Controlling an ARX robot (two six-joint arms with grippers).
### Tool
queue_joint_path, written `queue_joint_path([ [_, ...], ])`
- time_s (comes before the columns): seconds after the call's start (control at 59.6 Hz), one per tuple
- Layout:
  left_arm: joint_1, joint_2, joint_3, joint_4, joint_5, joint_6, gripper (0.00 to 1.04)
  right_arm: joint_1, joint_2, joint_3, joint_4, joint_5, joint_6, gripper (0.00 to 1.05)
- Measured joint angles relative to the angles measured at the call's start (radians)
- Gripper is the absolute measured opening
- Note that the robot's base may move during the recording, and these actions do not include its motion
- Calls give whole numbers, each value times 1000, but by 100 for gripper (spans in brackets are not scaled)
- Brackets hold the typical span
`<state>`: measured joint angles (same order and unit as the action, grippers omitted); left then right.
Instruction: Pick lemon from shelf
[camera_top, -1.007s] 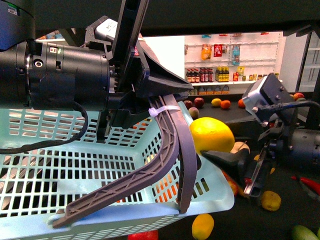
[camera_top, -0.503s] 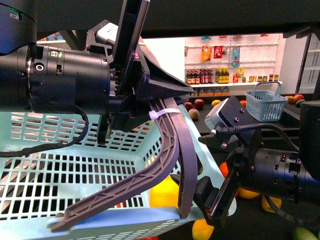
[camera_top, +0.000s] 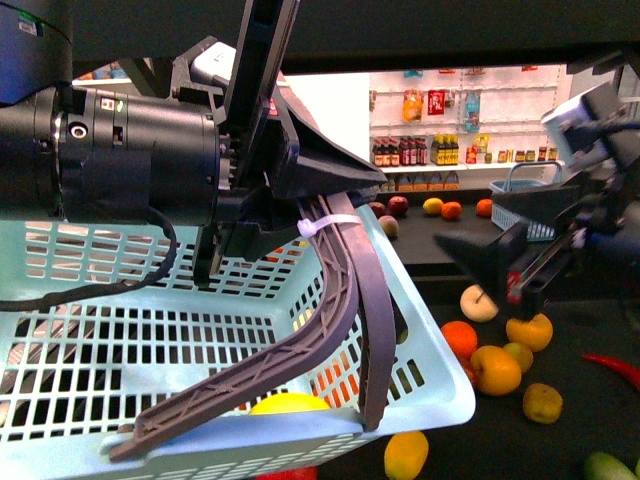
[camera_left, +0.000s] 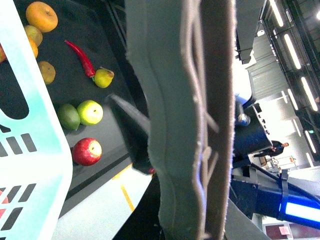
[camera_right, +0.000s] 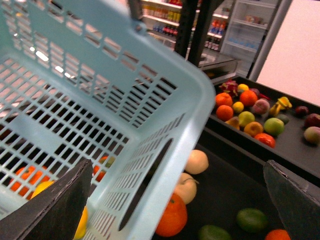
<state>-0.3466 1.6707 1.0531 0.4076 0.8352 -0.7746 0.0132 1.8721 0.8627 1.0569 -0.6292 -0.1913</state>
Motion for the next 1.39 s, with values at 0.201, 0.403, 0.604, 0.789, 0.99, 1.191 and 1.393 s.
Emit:
queue_joint_path([
  [0.201, 0, 0, 0, 0, -2, 0, 9, -153, 1, 19, 42, -27, 151, 102],
  [0.403, 0, 0, 0, 0, -3, 1, 9, -245, 121, 22, 12, -51, 48, 102],
  [0.604, 0, 0, 0, 0, 0, 0, 9, -237, 315, 38, -31, -9, -117, 102],
  [0.789, 0, 0, 0, 0, -3, 1, 9, -169, 486, 121, -117, 134, -167, 102],
  [0.99, 0, 0, 0, 0, -2, 0, 9, -49, 620, 245, -184, 237, -172, 102],
  [1.191, 0, 0, 0, 0, -2, 0, 9, 10, 739, 383, -253, 297, -169, 102],
  [1.393, 0, 0, 0, 0, -4, 1, 9, 36, 834, 526, -306, 327, -143, 102],
])
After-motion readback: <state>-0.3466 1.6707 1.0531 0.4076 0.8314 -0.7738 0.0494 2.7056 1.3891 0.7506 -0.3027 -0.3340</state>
